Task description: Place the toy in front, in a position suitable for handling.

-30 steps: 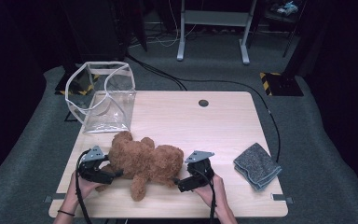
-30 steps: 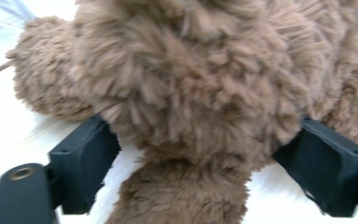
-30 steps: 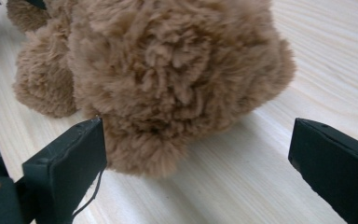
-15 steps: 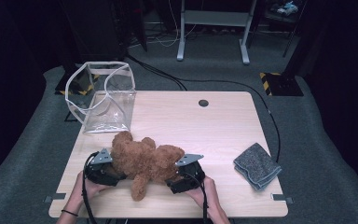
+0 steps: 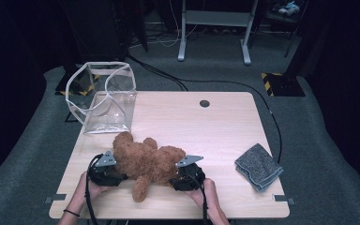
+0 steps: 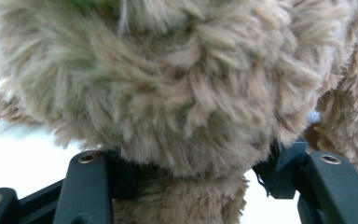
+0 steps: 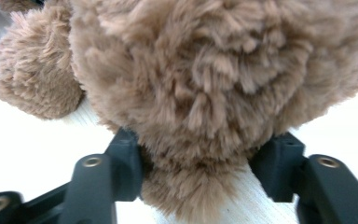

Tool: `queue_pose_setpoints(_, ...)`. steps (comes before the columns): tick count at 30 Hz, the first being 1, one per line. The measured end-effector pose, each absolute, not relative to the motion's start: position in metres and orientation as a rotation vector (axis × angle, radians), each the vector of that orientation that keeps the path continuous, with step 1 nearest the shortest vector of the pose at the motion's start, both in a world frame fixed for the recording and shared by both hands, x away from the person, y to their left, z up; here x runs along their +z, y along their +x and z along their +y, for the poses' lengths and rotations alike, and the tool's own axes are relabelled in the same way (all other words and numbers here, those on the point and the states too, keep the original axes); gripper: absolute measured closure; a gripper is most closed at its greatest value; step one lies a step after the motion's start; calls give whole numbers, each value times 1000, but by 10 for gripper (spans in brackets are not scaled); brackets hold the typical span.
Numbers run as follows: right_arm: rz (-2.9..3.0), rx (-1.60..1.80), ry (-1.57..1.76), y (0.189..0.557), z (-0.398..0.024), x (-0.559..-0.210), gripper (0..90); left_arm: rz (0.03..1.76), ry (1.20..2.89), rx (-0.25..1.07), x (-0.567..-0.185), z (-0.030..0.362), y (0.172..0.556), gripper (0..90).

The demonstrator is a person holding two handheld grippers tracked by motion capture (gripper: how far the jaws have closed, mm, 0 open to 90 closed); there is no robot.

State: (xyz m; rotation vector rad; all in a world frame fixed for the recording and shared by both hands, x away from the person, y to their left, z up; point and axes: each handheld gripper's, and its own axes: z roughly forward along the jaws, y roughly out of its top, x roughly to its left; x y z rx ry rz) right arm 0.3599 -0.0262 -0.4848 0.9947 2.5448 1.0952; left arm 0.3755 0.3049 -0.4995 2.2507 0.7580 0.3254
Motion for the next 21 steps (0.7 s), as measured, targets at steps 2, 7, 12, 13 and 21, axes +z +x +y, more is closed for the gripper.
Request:
queue_pose_setpoints(2,2555,1106,1010,360,-28,-486,530,758,2241,323,-501,303,375,484)
queue_pose_setpoints(7,2513,1154,1031,357,-33,-490,665,731,2230,341,-502,300,372,568)
queue_pose_setpoints(12,2465,1163,1000,354,-34,-488,700,717,2222,384,-501,299,370,621)
queue_pose_setpoints(13,2454,1174,1007,353,-34,-488,702,723,2209,385,-501,299,369,625)
queue_pose_setpoints(21,2408,1190,987,352,-42,-481,709,707,2179,384,-498,294,370,647)
